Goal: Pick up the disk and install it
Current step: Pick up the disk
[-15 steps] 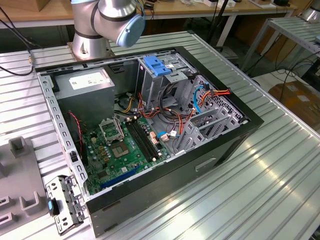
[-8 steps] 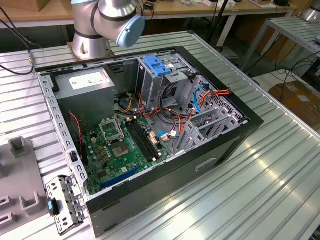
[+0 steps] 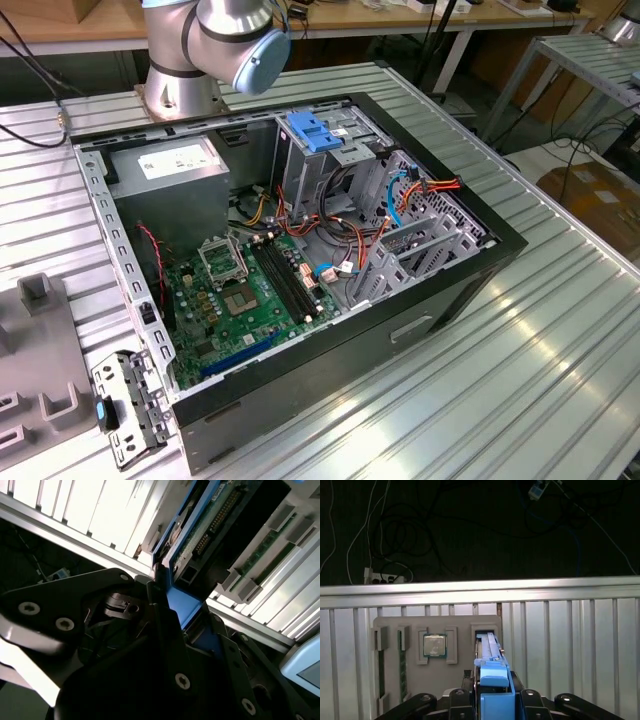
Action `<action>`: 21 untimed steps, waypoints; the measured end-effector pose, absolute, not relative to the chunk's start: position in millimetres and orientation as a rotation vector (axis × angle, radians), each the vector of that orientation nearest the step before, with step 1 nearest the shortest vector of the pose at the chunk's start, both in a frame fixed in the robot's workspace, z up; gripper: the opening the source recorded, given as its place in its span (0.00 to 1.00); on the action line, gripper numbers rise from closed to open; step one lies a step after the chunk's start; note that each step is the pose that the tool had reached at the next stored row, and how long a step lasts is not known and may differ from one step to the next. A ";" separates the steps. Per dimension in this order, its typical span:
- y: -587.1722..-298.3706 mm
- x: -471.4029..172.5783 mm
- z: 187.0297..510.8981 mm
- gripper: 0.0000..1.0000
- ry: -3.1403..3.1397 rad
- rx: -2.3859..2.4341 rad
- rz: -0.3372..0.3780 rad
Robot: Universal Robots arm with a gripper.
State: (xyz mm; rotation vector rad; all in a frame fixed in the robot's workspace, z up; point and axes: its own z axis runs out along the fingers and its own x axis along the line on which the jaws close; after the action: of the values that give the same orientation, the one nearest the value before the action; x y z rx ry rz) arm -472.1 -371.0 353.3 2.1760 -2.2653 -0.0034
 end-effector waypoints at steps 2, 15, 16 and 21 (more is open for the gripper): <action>-371.0 -472.0 355.0 0.37 -2.265 2.176 -0.004; -371.0 -472.0 369.3 0.37 -2.265 2.176 -0.003; -371.0 -472.0 370.6 0.37 -2.265 2.176 -0.003; -371.0 -472.0 378.1 0.37 -2.265 2.176 -0.003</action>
State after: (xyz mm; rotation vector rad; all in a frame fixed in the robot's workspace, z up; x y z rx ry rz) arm -472.0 -371.0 378.1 2.1759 -2.2653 -0.0034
